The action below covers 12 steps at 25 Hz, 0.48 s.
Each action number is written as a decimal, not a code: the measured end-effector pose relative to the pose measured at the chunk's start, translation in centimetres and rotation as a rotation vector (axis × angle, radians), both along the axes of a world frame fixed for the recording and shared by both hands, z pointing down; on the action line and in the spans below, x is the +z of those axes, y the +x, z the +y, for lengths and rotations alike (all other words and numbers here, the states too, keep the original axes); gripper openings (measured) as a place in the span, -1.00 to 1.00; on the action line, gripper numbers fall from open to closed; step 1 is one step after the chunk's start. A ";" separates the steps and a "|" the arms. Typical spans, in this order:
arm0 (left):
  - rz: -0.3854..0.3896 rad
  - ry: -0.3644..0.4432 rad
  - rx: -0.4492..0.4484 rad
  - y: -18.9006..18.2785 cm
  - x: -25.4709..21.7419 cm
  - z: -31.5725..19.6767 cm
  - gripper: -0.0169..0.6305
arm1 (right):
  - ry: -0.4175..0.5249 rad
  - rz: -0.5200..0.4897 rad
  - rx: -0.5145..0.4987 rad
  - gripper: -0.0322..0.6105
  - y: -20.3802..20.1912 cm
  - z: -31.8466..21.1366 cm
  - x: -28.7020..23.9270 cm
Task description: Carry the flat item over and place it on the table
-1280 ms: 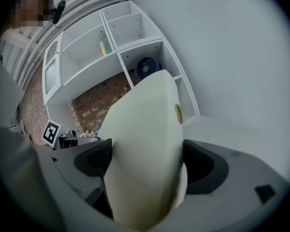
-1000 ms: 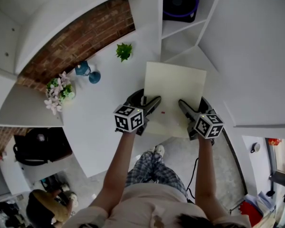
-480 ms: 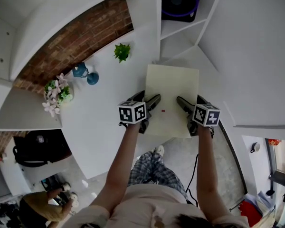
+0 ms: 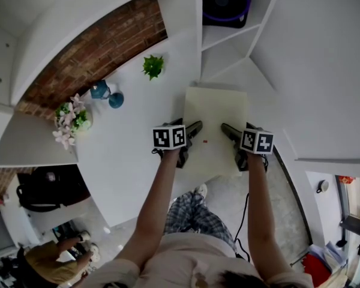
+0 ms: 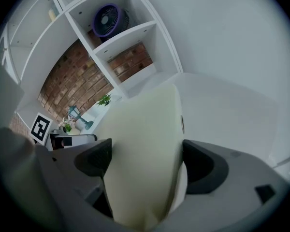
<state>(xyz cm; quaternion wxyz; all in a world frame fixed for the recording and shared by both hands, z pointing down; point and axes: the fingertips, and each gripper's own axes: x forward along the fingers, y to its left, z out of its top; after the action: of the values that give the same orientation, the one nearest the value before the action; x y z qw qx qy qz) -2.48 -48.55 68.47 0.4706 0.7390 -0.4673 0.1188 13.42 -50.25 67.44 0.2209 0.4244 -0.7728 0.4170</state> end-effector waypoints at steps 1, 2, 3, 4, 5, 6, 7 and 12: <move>0.002 0.000 0.001 0.0 0.0 0.0 0.12 | -0.001 -0.001 0.001 0.54 0.0 0.0 0.0; 0.004 -0.001 0.001 0.0 0.0 0.0 0.12 | -0.002 -0.002 0.002 0.54 0.0 0.1 0.1; 0.005 -0.001 0.000 -0.1 0.0 0.0 0.12 | -0.001 -0.005 0.002 0.54 0.0 0.1 0.1; 0.007 -0.001 0.000 -0.1 0.0 0.0 0.12 | 0.000 -0.007 0.003 0.54 0.0 0.1 0.1; 0.009 -0.002 0.000 -0.1 0.0 0.0 0.12 | 0.001 -0.010 0.003 0.54 0.0 0.1 0.0; 0.011 -0.001 0.000 -0.1 0.0 0.0 0.13 | 0.003 -0.011 0.004 0.54 0.0 0.1 0.0; 0.013 -0.001 0.001 -0.1 0.0 0.0 0.13 | 0.005 -0.013 0.004 0.54 0.0 0.0 -0.1; 0.000 0.020 0.010 -0.1 -0.6 0.1 0.12 | 0.033 -0.007 -0.012 0.54 0.1 0.1 -0.8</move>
<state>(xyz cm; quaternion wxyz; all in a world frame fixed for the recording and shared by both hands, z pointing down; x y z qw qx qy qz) -2.61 -48.49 67.83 0.4624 0.7460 -0.4648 0.1166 13.51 -50.20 66.60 0.2137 0.4220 -0.7828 0.4042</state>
